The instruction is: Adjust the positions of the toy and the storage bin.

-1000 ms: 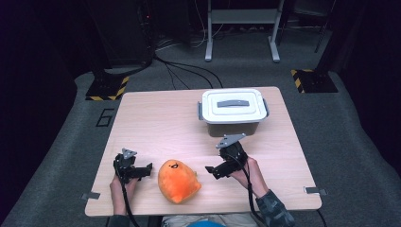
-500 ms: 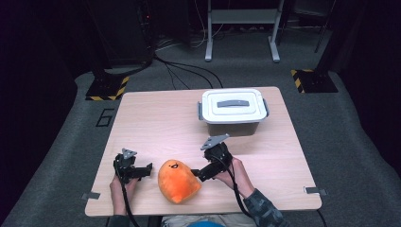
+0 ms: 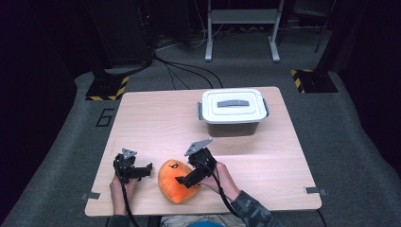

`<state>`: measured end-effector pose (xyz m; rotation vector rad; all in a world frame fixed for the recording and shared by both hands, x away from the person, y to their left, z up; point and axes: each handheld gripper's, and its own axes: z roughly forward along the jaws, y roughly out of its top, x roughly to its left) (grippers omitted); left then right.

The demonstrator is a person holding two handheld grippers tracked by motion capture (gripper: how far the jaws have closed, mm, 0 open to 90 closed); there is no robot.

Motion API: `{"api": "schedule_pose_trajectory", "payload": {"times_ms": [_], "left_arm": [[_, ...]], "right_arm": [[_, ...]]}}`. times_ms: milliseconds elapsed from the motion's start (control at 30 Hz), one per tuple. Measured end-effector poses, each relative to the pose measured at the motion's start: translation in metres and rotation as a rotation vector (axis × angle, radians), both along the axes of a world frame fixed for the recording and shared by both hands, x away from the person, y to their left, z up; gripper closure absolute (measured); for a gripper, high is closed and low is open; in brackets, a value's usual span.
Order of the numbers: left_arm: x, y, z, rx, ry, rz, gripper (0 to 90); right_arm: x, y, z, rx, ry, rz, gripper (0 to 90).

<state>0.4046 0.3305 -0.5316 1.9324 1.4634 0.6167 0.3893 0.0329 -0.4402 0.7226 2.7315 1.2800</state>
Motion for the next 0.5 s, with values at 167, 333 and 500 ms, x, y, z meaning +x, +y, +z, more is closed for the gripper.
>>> {"api": "schedule_pose_trajectory", "payload": {"times_ms": [167, 333, 500], "left_arm": [[0.0, 0.0, 0.0, 0.0, 0.0, 0.0, 0.2], [0.0, 0.0, 0.0, 0.0, 0.0, 0.0, 0.1], [0.0, 0.0, 0.0, 0.0, 0.0, 0.001, 0.2]], "right_arm": [[-0.001, 0.009, -0.006, 0.001, 0.03, 0.02, 8.1], [0.002, 0.011, -0.014, 0.021, 0.098, 0.058, 17.6], [-0.003, 0.017, -0.019, -0.003, 0.1, 0.071, 38.2]]}}
